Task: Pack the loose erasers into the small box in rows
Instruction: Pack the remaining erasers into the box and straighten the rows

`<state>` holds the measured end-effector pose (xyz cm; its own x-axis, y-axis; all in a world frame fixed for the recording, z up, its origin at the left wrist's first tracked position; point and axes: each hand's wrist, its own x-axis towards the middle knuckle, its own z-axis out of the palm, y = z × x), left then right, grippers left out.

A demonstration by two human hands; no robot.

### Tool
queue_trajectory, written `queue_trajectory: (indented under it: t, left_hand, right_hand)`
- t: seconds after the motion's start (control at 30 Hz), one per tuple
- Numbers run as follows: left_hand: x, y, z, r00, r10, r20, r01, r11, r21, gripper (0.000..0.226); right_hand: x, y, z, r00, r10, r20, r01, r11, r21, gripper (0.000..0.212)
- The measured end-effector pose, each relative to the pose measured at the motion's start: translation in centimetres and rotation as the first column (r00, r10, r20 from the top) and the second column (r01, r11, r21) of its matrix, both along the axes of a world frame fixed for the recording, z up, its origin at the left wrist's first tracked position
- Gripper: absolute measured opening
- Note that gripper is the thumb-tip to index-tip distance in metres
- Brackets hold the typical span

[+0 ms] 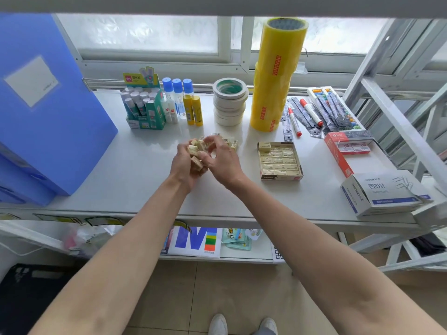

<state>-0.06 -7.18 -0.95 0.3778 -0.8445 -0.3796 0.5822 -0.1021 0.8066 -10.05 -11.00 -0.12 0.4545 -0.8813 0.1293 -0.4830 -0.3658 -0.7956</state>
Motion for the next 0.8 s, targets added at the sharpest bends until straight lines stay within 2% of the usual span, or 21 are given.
queue_trajectory:
  t: [0.07, 0.13, 0.23, 0.33, 0.37, 0.43, 0.53, 0.6, 0.7, 0.8]
  left_hand:
    - [0.0, 0.0, 0.2, 0.983, -0.037, -0.181, 0.026, 0.998, -0.059, 0.035]
    - [-0.2, -0.2, 0.3, 0.96, -0.074, -0.269, 0.055, 0.995, -0.077, 0.04]
    - [-0.8, -0.5, 0.2, 0.961, -0.099, -0.257, 0.089, 0.995, -0.052, 0.034]
    - [-1.4, -0.9, 0.2, 0.978, -0.069, -0.196, 0.066, 0.998, -0.021, 0.018]
    - [-1.6, -1.1, 0.2, 0.977, -0.052, -0.207, 0.049, 0.999, -0.018, 0.014]
    - [-2.2, -1.2, 0.3, 0.966, -0.026, -0.258, 0.025, 1.0, -0.008, 0.012]
    - [-2.9, -1.3, 0.4, 0.96, -0.04, -0.278, 0.045, 0.999, 0.014, 0.013]
    - [-3.5, -1.3, 0.5, 0.962, -0.08, -0.26, 0.089, 0.996, 0.025, 0.011]
    - [-4.4, -1.4, 0.5, 0.964, -0.157, -0.214, 0.17, 0.984, 0.047, 0.015]
    - [-5.5, -1.6, 0.4, 0.962, -0.258, -0.092, 0.265, 0.961, 0.081, 0.021]
  right_hand:
    - [-0.3, -0.1, 0.4, 1.0, 0.002, -0.015, -0.002, 0.999, -0.051, 0.029]
    - [-0.5, -0.4, 0.6, 0.997, 0.011, -0.079, -0.018, 0.995, -0.096, 0.025]
    - [-1.3, -0.7, 0.9, 0.99, 0.032, -0.139, -0.049, 0.992, -0.117, 0.025]
    - [-2.4, -1.0, 1.0, 0.999, 0.032, -0.005, -0.033, 0.996, -0.081, 0.024]
    - [-2.8, -1.2, 0.9, 0.996, -0.018, 0.086, 0.019, 1.0, -0.014, 0.023]
    - [-3.6, -1.7, 0.8, 0.941, -0.166, 0.296, 0.091, 0.964, 0.25, 0.023]
    - [-5.7, -2.2, 0.7, 0.816, -0.326, 0.477, 0.005, 0.829, 0.559, 0.029]
    - [-7.3, -2.5, 0.5, 0.753, -0.369, 0.546, -0.103, 0.753, 0.65, 0.031]
    - [-9.5, -2.8, 0.1, 0.694, -0.401, 0.598, -0.212, 0.68, 0.702, 0.033]
    - [-10.9, -2.9, -0.2, 0.721, -0.369, 0.587, -0.179, 0.719, 0.671, 0.031]
